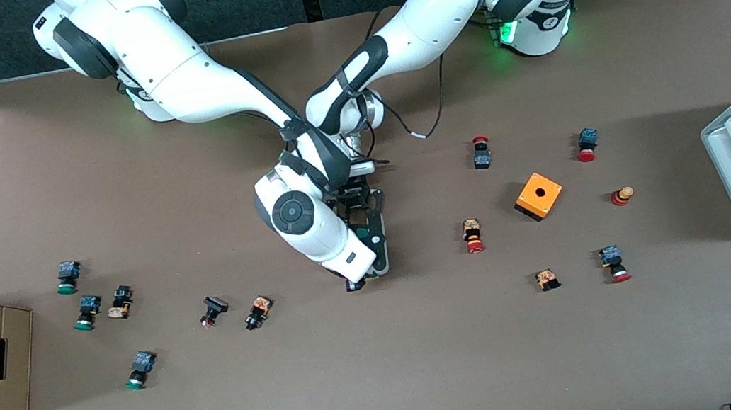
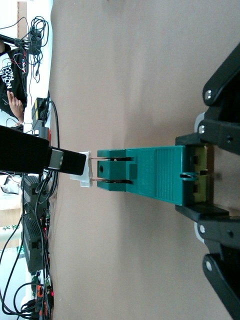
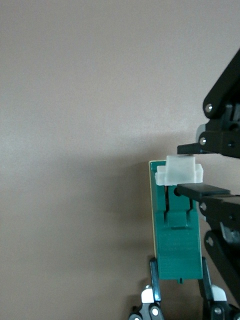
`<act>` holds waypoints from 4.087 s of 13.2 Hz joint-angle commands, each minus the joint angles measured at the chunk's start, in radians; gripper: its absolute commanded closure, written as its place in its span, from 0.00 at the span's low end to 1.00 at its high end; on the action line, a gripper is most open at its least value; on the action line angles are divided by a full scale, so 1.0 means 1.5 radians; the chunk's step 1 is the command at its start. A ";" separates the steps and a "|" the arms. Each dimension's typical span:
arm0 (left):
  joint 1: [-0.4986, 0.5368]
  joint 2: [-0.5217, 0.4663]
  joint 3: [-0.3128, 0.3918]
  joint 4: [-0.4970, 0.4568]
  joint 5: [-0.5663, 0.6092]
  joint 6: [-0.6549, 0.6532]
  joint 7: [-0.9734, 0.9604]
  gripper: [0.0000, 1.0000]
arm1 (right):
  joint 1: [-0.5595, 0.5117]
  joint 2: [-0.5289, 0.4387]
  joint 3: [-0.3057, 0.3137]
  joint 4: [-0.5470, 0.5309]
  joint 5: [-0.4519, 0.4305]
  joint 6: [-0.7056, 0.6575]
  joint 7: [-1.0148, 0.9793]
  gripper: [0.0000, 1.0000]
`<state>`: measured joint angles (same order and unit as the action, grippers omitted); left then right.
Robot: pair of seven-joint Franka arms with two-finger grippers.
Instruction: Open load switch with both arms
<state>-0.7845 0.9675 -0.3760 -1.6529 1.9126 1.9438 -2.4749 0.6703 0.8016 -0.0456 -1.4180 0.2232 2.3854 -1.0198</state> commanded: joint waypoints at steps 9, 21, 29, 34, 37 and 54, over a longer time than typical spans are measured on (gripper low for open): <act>-0.007 0.004 0.018 0.010 0.012 0.002 -0.005 0.92 | 0.018 -0.026 0.003 -0.037 -0.009 -0.035 0.021 0.70; -0.006 0.003 0.018 0.011 0.012 0.002 -0.004 0.92 | 0.015 -0.046 0.003 -0.046 -0.009 -0.060 0.022 0.70; -0.005 0.003 0.018 0.011 0.013 0.002 -0.004 0.92 | 0.020 -0.047 0.005 -0.048 -0.010 -0.060 0.044 0.70; -0.005 0.003 0.018 0.011 0.013 0.002 -0.004 0.92 | 0.024 -0.052 0.005 -0.054 -0.010 -0.060 0.069 0.71; -0.005 0.003 0.018 0.011 0.013 0.002 -0.003 0.92 | 0.022 -0.058 0.005 -0.064 -0.010 -0.060 0.069 0.71; -0.005 0.003 0.018 0.011 0.013 0.002 -0.003 0.92 | 0.026 -0.075 0.004 -0.102 -0.010 -0.059 0.075 0.71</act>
<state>-0.7845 0.9675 -0.3758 -1.6529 1.9132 1.9439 -2.4749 0.7012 0.7174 -0.0345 -1.5125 0.2197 2.3044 -0.9255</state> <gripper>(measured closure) 0.520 0.705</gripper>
